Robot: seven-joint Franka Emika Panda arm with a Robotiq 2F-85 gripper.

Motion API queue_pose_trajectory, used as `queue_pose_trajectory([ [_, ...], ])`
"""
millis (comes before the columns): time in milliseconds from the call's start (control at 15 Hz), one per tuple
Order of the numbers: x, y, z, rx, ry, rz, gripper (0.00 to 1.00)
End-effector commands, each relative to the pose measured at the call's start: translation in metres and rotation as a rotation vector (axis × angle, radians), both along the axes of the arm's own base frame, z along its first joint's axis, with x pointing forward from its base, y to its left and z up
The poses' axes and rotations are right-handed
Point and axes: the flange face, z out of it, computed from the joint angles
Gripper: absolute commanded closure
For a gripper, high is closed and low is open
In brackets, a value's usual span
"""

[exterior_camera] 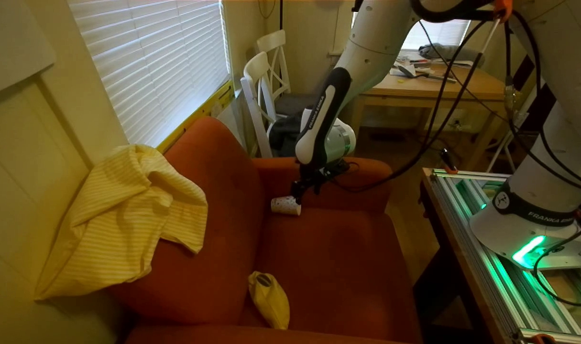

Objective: Put the cup upright

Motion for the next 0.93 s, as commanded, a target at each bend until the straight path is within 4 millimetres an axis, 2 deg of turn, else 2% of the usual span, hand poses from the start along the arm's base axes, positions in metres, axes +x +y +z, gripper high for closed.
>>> queue_pose_trajectory([
  [0, -0.003, -0.021, -0.016, -0.028, -0.009, -0.035, 0.0],
  [200, 0.0, -0.029, -0.021, -0.051, -0.043, -0.06, 0.0],
  [467, 0.014, -0.028, -0.026, -0.1, -0.126, -0.054, 0.0],
  [867, 0.023, -0.028, -0.046, -0.146, -0.161, -0.023, 0.0],
])
